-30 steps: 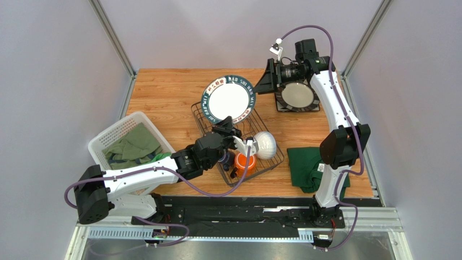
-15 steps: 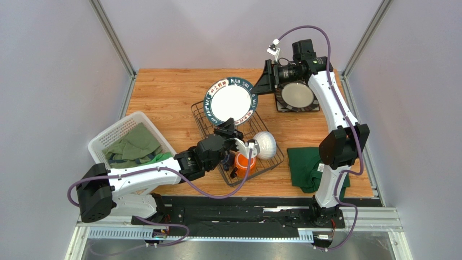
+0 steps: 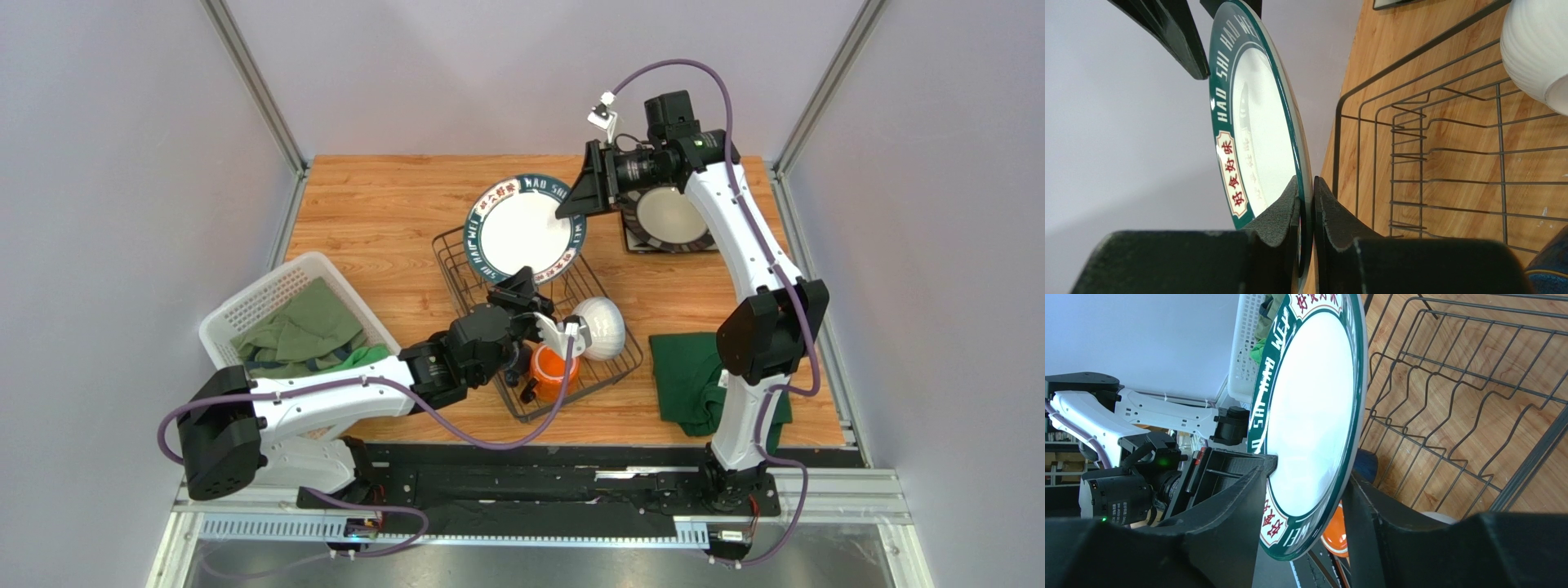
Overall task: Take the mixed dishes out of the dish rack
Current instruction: Pick up the plate from the dish rack.
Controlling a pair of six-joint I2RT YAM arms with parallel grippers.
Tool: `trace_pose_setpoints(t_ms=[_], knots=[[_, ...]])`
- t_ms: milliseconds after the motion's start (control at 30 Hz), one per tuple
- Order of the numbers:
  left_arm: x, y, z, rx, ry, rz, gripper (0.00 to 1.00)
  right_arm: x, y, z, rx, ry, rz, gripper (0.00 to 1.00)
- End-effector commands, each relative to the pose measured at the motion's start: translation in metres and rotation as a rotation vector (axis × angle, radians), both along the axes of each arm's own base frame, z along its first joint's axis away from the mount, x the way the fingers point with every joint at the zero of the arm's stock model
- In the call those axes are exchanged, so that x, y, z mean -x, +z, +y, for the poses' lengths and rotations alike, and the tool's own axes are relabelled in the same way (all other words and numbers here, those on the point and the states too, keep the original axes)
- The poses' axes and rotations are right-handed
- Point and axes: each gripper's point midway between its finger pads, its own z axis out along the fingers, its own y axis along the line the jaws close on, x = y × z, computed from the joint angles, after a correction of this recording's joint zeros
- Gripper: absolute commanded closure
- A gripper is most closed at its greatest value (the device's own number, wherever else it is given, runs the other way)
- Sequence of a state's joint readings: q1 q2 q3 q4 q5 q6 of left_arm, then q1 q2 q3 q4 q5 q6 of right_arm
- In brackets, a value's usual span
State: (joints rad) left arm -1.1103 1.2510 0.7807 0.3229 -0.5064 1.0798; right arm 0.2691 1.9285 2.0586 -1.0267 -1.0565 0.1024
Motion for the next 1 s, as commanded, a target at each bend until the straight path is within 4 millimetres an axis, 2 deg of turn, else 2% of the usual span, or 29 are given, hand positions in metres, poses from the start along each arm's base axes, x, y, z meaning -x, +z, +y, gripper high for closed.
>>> trace_pose_setpoints(t_ms=[0,300,500,600,733,833,867,967], knots=[[0.000,0.041,-0.006,0.121,-0.003,-0.078,1.00,-0.003,-0.001,0.007,-0.004,0.009,-0.018,0.52],[0.003,0.046,-0.004,0.146,-0.001,-0.078,1.00,-0.005,-0.010,0.008,0.006,0.012,0.000,0.77],[0.003,0.045,-0.003,0.149,0.010,-0.077,1.00,-0.005,-0.006,0.008,0.003,0.012,-0.009,0.98],[0.003,0.045,-0.001,0.152,0.018,-0.076,1.00,-0.005,-0.004,0.007,0.005,0.009,-0.020,1.00],[0.002,0.039,0.002,0.139,0.035,-0.089,0.88,-0.007,-0.001,0.003,0.002,0.000,-0.026,1.00],[0.002,0.033,0.007,0.120,0.046,-0.106,0.75,-0.009,0.005,-0.002,-0.004,-0.013,-0.037,1.00],[0.002,0.029,0.008,0.111,0.049,-0.108,0.67,-0.010,0.007,-0.005,-0.007,-0.020,-0.040,1.00],[0.002,0.023,0.013,0.097,0.060,-0.119,0.56,-0.012,0.013,-0.010,-0.017,-0.031,-0.048,1.00]])
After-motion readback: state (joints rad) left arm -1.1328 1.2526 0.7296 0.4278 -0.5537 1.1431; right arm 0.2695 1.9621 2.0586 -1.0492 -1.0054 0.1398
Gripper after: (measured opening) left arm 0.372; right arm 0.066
